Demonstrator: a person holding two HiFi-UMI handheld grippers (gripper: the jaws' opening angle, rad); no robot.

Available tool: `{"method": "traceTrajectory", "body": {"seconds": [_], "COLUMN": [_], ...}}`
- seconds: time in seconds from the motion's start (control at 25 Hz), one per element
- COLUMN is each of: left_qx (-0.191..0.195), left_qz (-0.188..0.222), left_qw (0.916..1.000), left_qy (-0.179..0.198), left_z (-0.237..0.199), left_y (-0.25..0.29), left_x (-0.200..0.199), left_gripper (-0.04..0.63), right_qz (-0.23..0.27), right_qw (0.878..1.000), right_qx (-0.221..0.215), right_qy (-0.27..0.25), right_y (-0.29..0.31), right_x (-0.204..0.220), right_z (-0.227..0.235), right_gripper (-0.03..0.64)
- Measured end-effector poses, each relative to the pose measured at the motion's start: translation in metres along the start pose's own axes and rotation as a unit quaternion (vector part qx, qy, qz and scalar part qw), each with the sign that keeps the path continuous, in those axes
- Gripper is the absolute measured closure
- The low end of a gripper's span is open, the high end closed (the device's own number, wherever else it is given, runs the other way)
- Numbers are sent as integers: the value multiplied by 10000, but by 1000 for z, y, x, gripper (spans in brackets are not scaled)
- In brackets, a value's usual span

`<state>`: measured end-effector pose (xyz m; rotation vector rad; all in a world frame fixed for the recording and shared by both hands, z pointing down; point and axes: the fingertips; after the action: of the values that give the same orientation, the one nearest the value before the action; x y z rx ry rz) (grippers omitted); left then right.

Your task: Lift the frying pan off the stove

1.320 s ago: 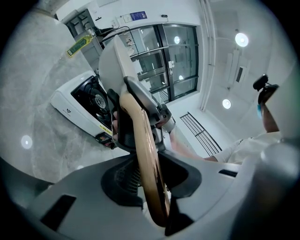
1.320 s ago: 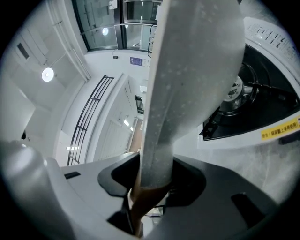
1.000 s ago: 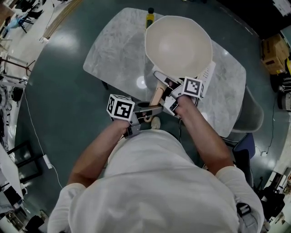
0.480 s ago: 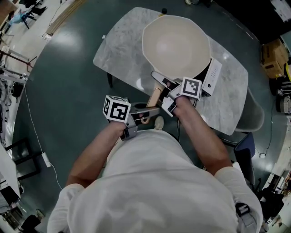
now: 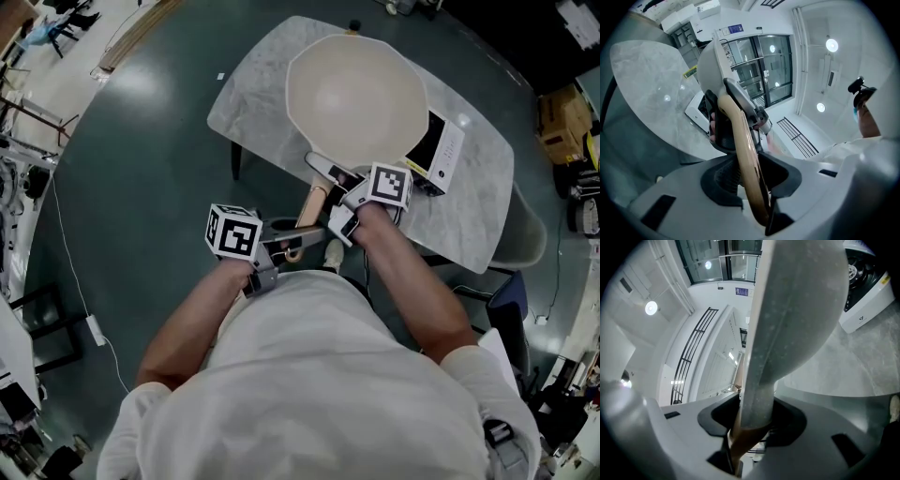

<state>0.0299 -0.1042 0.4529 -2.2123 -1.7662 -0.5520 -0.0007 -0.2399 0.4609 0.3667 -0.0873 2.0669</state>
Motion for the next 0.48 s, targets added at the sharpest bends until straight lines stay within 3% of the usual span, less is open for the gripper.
{"method": "traceTrajectory", "body": {"seconds": [0.24, 0.48], "left_qx": [35, 48], "left_qz": [35, 73], "left_qw": [10000, 10000], "left_qy": [63, 41], "left_z": [12, 12], "left_y": [-59, -61], "left_x": [43, 47], "left_gripper": [475, 474], "right_qz": [-23, -77], "right_qw": [10000, 10000], "right_qx": [8, -31], "right_qy": [-51, -35], "right_y": [11, 13], "right_x": [71, 77], "right_z": [-17, -18], "right_gripper": [443, 443]}}
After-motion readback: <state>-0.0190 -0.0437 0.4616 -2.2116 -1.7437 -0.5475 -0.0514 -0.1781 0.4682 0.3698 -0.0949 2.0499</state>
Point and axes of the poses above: the fingertips, and each gripper's own axes: y forward along the fingers, z to its right, x out of its underside, and after that the axes turned 4 degrees about z, right-handed
